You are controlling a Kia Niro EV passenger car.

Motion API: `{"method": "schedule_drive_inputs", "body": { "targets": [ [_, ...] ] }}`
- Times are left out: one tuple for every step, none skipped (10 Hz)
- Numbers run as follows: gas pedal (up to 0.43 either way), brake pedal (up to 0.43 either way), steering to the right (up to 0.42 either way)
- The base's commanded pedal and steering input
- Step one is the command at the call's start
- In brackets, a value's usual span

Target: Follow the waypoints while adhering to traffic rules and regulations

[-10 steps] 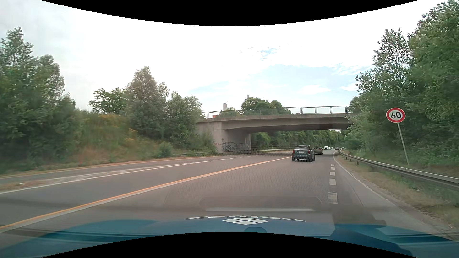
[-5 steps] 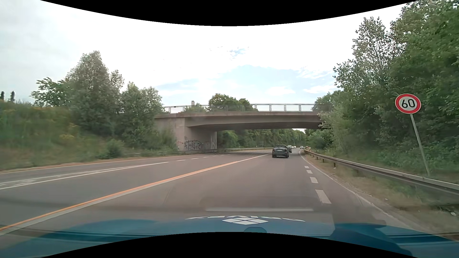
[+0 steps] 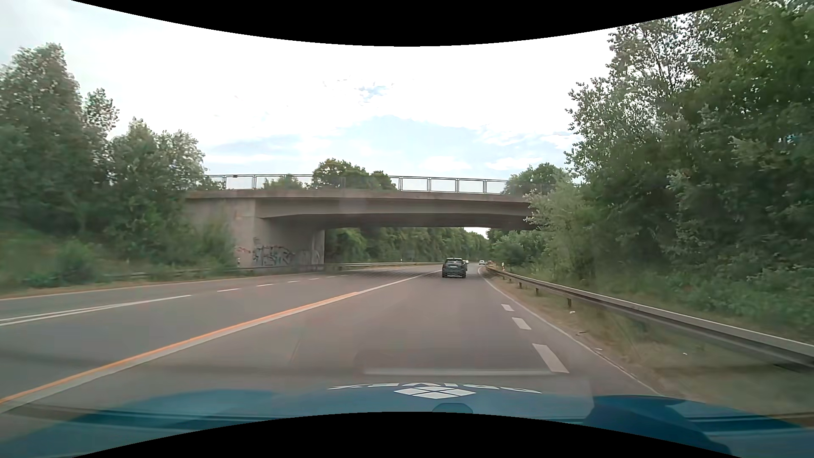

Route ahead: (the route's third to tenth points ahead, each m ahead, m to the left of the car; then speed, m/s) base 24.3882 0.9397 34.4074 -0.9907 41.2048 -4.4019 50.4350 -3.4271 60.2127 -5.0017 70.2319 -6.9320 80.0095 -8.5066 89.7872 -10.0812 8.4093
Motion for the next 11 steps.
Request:
{"method": "schedule_drive_inputs", "body": {
  "targets": [
    [0.512,0.000,0.108],
    [0.512,0.000,0.096],
    [0.512,0.000,0.084],
    [0.512,0.000,0.069],
    [0.512,0.000,0.048],
    [0.512,0.000,0.026],
    [0.512,0.000,0.015],
    [0.500,0.000,0.009],
    [0.500,0.000,0.004],
    [0.500,0.000,-0.004],
    [0.500,0.000,-0.007]
  ]
}}
